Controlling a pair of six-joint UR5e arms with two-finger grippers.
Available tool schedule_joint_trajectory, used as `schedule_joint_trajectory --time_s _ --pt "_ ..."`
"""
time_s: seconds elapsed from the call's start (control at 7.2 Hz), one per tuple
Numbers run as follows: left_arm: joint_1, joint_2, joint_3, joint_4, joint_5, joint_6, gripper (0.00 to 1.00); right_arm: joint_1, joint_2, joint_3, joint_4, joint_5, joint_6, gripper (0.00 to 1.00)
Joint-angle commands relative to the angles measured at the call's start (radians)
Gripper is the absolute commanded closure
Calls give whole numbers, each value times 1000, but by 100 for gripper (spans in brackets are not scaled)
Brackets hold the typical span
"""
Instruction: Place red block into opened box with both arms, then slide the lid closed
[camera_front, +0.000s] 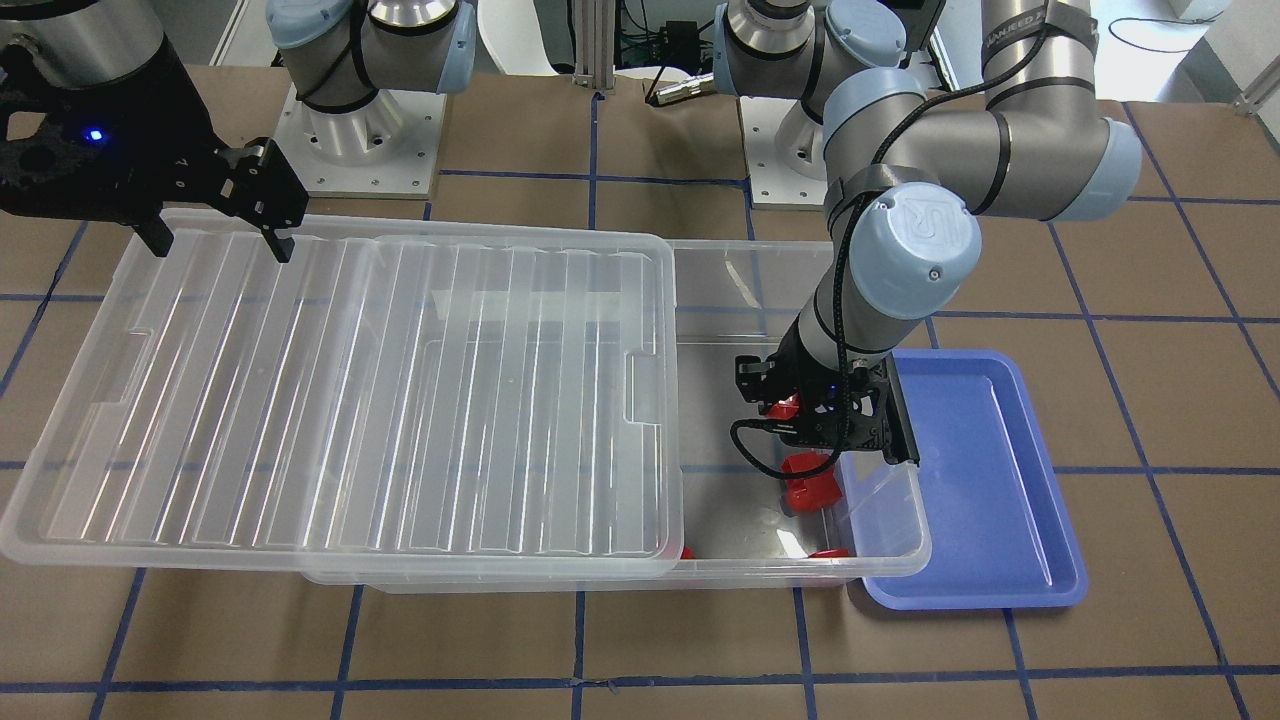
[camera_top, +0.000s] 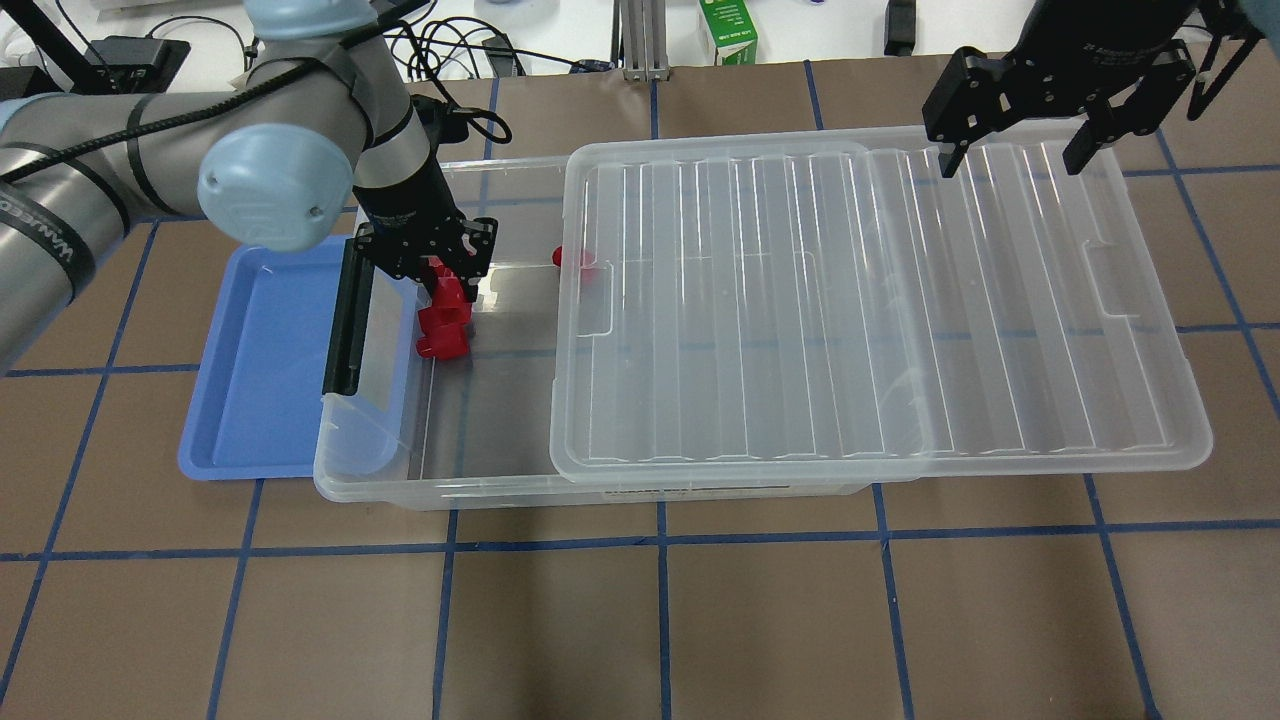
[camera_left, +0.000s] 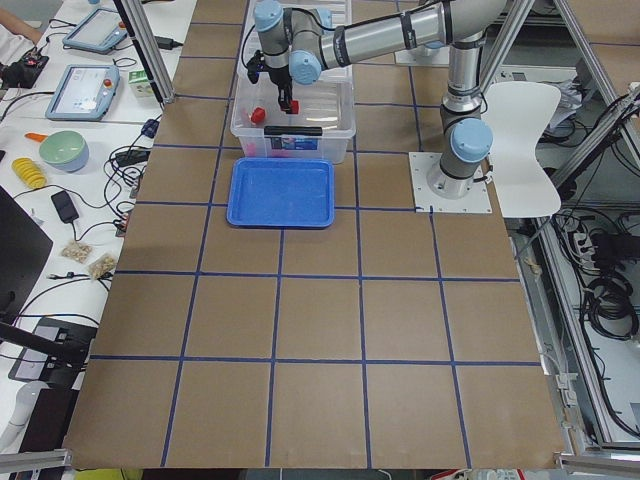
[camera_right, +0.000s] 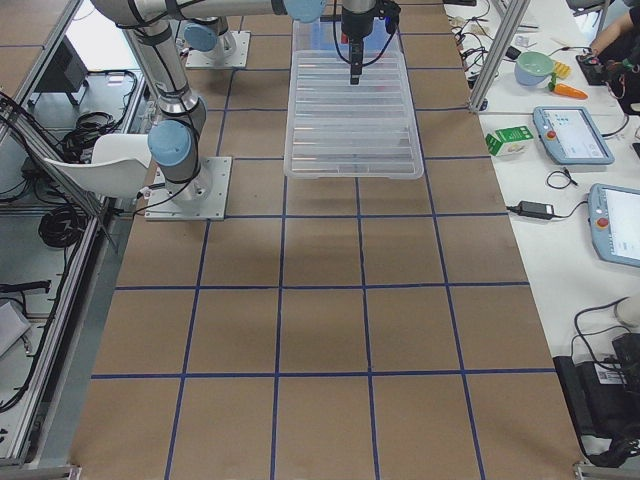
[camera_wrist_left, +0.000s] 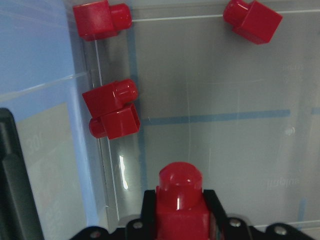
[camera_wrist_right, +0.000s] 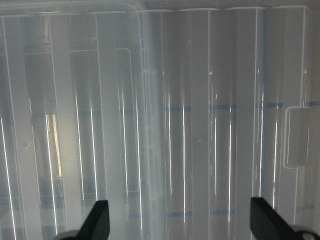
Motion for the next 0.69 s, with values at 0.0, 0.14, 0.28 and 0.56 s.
schedule_joint_trajectory --time_s 0.0,0.14,0.28,0.56 --pt "-2 -37 -36 59 2 0 100 2 5 -3 -6 1 1 0" --pt "-2 -54 -39 65 2 1 100 2 5 -3 -6 1 1 0" --pt "-2 -72 -41 68 2 0 100 2 5 -1 -6 1 1 0" --pt "-2 -97 -45 86 -2 1 100 2 5 -4 -6 1 -1 0"
